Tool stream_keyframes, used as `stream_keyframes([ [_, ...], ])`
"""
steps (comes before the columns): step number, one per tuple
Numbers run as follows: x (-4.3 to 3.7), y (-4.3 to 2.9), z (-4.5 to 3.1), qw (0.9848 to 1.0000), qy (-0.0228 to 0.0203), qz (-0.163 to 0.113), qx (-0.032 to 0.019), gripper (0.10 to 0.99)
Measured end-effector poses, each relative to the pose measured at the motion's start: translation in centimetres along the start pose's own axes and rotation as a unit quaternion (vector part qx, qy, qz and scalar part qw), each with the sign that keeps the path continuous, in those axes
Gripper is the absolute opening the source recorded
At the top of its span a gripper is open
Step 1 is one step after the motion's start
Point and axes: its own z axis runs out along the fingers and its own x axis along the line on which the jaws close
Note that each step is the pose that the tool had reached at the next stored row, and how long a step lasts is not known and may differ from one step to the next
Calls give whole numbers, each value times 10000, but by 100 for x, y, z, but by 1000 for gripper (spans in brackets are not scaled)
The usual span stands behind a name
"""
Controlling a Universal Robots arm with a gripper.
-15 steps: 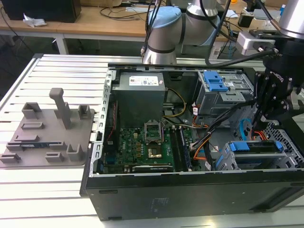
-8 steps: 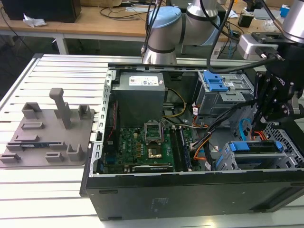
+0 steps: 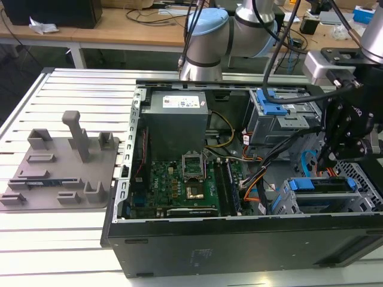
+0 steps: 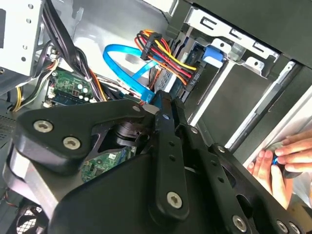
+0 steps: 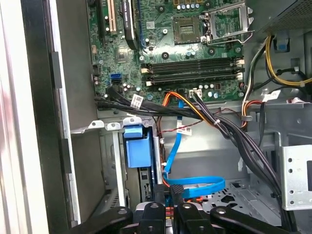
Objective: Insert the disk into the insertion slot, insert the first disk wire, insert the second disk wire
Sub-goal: 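Insert the second disk wire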
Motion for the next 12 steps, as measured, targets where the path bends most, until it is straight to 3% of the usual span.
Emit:
stream_keyframes([
  [2, 31, -2, 9, 10000, -37, -29, -2, 161],
  [6, 94, -7, 22, 9998, -175, -66, -9, 161],
  [9, 132, -11, 29, 9997, -218, -86, -12, 161],
  [10, 150, -18, 30, 9996, -261, -92, -14, 161],
  [12, 195, -40, 32, 9992, -393, -91, -23, 161],
])
